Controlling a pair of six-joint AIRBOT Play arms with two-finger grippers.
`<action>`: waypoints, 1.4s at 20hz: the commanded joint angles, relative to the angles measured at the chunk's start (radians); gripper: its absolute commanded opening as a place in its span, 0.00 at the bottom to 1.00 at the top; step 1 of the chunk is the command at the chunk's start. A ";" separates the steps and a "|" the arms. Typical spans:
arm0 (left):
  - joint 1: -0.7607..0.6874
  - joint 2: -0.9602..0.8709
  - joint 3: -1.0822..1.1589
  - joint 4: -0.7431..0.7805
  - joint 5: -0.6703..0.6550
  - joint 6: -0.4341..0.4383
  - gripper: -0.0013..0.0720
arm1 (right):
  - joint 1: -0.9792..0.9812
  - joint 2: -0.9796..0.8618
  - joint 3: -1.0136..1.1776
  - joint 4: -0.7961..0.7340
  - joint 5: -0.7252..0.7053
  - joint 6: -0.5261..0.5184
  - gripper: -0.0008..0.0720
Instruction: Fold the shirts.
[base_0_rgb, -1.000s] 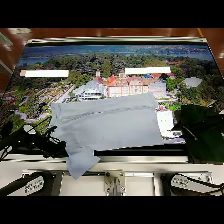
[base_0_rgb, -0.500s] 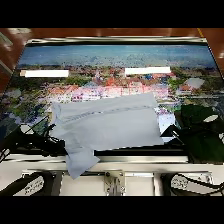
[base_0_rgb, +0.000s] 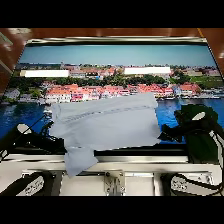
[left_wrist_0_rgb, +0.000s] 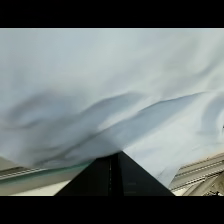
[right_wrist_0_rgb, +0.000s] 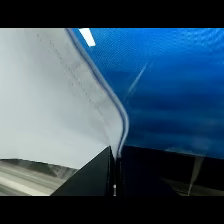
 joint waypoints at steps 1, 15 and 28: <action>0.000 0.019 0.041 0.000 0.000 0.000 0.07 | 0.026 0.004 0.021 0.047 0.029 -0.058 0.10; 0.001 -0.221 0.584 0.003 0.036 0.030 0.07 | 0.268 -0.277 0.669 -0.075 -0.143 0.117 0.10; 0.085 -0.503 0.843 -0.019 0.027 0.014 0.07 | 0.314 -0.445 0.859 -0.076 -0.215 0.164 0.10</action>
